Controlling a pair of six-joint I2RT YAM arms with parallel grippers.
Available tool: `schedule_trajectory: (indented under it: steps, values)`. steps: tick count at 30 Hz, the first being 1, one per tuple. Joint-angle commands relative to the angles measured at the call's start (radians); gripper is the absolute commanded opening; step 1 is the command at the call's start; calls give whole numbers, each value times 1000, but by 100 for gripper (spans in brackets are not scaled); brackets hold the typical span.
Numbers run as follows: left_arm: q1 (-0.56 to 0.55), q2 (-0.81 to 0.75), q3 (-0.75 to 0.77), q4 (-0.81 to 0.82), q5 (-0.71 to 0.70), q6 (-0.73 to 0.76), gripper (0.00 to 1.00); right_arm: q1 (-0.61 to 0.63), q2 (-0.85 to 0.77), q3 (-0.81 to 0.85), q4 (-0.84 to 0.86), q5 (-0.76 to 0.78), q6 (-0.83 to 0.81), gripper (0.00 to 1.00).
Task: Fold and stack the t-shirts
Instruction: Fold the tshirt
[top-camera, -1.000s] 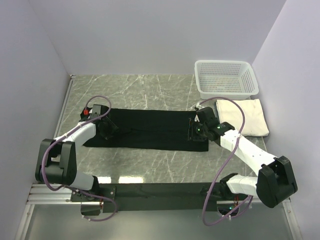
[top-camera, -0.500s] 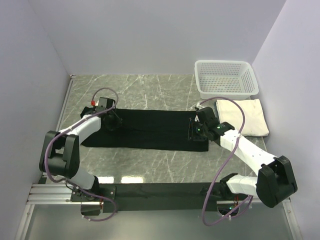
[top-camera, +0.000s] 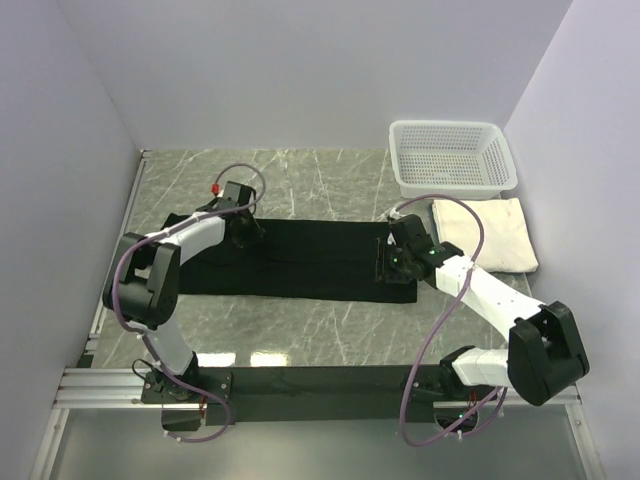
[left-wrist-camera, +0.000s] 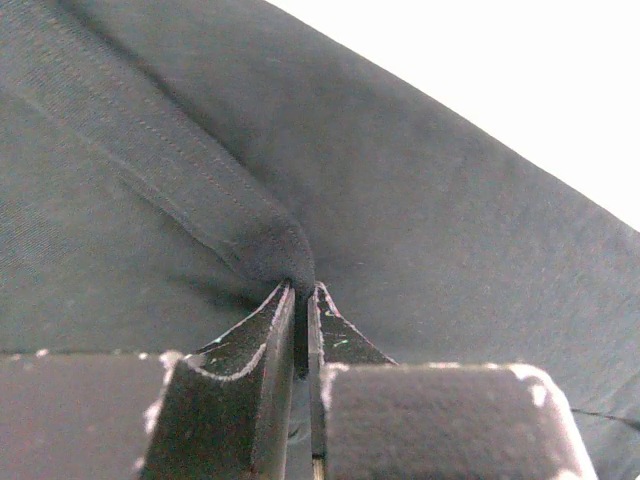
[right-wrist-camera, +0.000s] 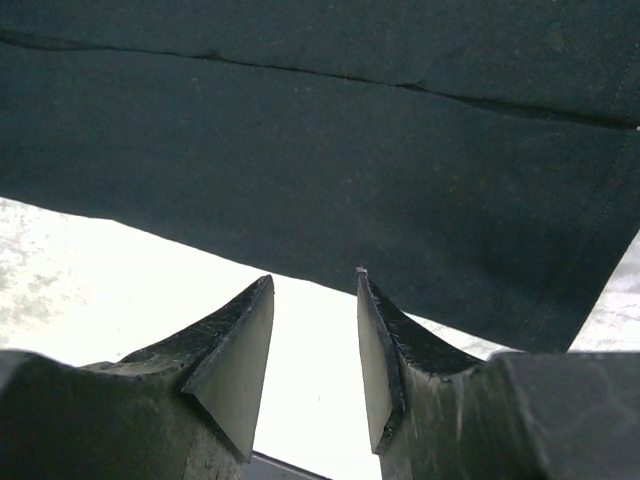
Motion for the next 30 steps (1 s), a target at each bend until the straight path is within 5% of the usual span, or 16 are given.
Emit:
schedule_trajectory:
  steps: [1,8,14,18,30]
  values:
    - [-36,23,67,10,-15,55,14,4,22,37,6,18,-20,46]
    - [-98,55,121,-19,-96,117,18,6,52,57,7,18,-28,46]
    - [-93,14,130,-29,-182,92,53,4,69,80,-3,29,-43,46]
    - [-50,-20,109,-20,-184,16,61,4,79,92,-11,38,-54,46]
    - [77,47,92,-6,-96,-129,58,4,82,92,-22,61,-68,46]
